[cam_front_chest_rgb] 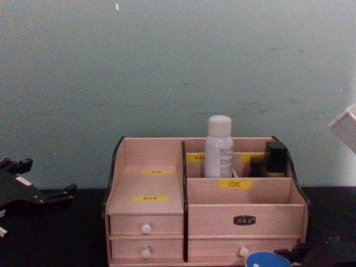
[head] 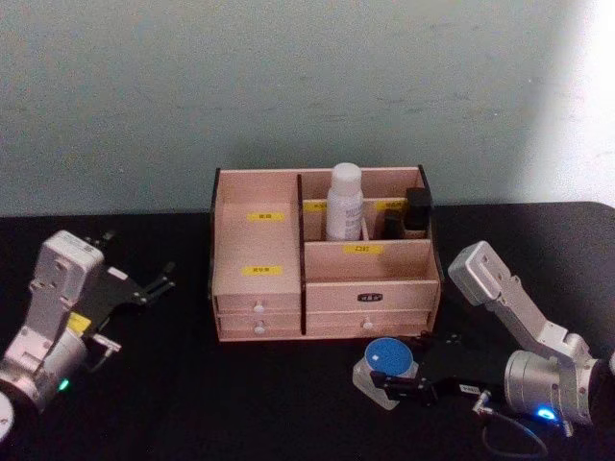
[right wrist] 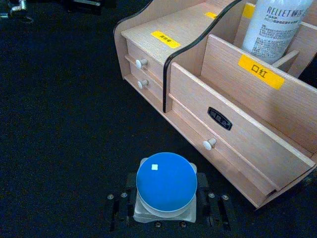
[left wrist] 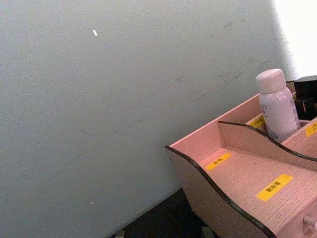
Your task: Pick up the facial cleanser and watermelon frost from the table and place them into the tiered storage box.
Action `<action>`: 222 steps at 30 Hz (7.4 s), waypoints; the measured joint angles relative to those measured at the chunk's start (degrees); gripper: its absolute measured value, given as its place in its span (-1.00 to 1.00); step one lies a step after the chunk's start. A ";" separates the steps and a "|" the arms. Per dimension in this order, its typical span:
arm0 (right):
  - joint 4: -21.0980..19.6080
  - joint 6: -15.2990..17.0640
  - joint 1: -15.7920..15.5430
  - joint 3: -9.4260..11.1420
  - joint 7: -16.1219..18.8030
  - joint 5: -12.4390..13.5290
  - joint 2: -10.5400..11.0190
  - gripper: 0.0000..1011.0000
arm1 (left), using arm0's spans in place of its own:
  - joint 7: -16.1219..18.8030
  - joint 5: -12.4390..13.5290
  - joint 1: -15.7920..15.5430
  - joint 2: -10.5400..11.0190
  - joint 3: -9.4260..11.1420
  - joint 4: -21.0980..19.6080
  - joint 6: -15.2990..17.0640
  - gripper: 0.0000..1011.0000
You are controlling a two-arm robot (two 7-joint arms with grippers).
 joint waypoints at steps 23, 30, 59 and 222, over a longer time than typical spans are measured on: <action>-2.95 -0.89 -1.13 1.85 0.85 2.46 1.05 0.40 | 0.00 0.00 0.00 0.00 0.00 0.00 0.00 0.98; -5.44 -1.09 -0.38 2.55 1.28 3.87 1.87 0.40 | 0.00 0.00 0.00 0.00 0.00 0.00 0.00 0.98; 6.11 -3.85 17.21 -2.11 2.49 1.49 -7.87 0.40 | 0.00 0.00 0.00 0.00 0.00 0.00 0.00 0.98; 18.23 -9.03 19.83 5.78 -7.80 -0.82 -17.55 0.98 | 0.00 0.00 0.00 0.00 0.00 0.00 0.00 0.98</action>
